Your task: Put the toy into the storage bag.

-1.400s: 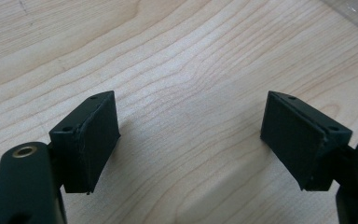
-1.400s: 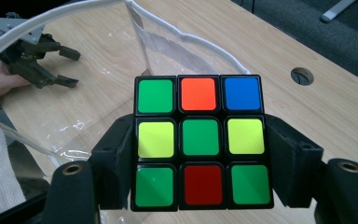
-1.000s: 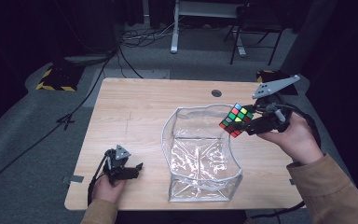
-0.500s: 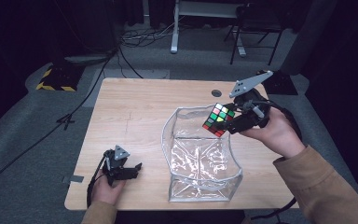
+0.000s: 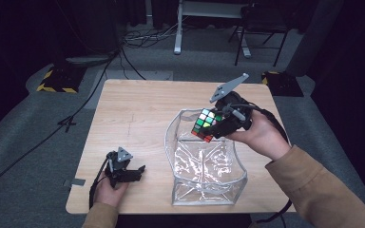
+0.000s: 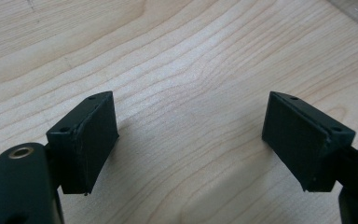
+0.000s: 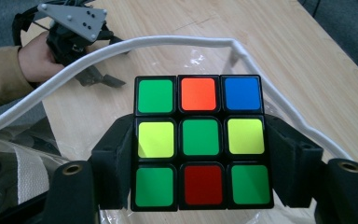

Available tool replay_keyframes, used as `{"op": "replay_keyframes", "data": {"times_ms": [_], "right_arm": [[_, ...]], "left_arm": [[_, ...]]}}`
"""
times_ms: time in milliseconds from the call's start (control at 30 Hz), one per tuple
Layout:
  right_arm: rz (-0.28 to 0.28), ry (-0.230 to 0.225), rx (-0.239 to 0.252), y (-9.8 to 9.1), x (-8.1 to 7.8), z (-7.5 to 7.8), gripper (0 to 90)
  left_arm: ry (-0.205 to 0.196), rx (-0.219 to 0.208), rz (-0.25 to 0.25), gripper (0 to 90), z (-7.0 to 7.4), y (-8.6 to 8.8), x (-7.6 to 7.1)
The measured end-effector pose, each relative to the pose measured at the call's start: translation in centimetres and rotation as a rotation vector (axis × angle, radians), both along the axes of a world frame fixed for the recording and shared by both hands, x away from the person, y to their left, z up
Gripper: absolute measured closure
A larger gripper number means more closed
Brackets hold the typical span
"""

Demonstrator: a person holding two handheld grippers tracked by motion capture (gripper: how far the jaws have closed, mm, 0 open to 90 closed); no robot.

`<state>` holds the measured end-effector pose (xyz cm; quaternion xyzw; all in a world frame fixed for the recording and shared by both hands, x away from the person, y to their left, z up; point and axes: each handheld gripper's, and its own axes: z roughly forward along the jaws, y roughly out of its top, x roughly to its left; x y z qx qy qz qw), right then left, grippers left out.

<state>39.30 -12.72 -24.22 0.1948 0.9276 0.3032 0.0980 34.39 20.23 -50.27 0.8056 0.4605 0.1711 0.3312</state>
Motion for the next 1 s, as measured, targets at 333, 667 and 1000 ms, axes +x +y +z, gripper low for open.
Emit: {"op": "replay_keyframes", "data": {"times_ms": [333,667,1000], "right_arm": [[0.066,0.006,-0.073,3.1,-0.5,-1.4,33.9],[0.081,0.085,-0.131,5.3,-0.6,-4.0,33.9],[0.087,0.145,-0.218,6.5,-0.8,-6.8,33.9]], "left_arm": [[0.0,0.001,-0.002,18.4,0.0,0.0,0.0],[0.003,0.003,-0.003,18.4,0.0,0.0,0.0],[0.0,-0.003,0.0,18.4,0.0,0.0,0.0]]}}
